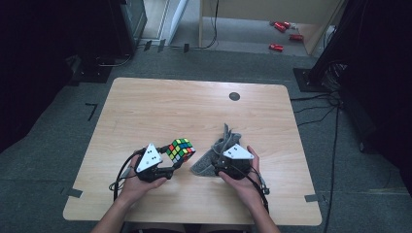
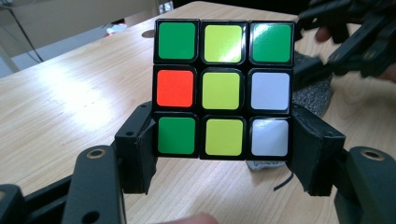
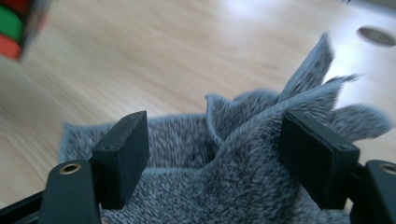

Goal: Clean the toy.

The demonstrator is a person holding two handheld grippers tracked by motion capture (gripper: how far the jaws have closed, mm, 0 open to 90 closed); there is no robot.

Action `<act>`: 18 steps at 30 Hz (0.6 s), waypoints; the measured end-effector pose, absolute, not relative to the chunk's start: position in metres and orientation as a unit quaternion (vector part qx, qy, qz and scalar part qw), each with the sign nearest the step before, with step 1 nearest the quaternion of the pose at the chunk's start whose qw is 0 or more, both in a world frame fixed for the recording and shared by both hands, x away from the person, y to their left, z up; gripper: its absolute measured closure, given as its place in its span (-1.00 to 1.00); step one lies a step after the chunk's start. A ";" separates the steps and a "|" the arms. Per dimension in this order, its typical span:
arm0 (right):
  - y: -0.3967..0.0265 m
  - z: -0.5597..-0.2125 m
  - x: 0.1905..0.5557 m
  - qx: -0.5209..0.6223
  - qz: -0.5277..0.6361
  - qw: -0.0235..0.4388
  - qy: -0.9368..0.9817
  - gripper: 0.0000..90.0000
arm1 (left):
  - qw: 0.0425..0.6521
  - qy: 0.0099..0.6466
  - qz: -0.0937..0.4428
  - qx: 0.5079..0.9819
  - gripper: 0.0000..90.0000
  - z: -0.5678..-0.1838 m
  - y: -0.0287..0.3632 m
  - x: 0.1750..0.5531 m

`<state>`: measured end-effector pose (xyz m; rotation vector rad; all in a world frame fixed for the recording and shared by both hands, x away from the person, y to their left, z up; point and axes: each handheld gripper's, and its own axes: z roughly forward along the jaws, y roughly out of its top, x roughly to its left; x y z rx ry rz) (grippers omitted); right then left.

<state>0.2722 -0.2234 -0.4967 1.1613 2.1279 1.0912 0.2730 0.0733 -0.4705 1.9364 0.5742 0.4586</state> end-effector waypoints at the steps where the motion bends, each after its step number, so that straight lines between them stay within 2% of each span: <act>1: -0.223 -0.499 0.273 0.428 0.395 0.233 0.779 -0.46 | 0.512 0.241 0.187 0.803 -0.23 -0.470 0.074 0.273; 6: -0.224 -0.509 0.276 0.429 0.371 0.219 0.794 -0.42 | 0.527 0.250 0.162 0.796 -0.23 -0.468 0.078 0.275; 13: -0.218 -0.518 0.272 0.395 0.336 0.251 0.817 -0.34 | 0.533 0.252 0.131 0.797 -0.23 -0.466 0.078 0.279; 15: -0.218 -0.517 0.272 0.396 0.335 0.242 0.820 -0.19 | 0.535 0.256 0.131 0.794 -0.23 -0.466 0.080 0.280; 18: -0.220 -0.516 0.270 0.386 0.324 0.260 0.823 0.25 | 0.539 0.259 0.130 0.791 -0.23 -0.465 0.082 0.280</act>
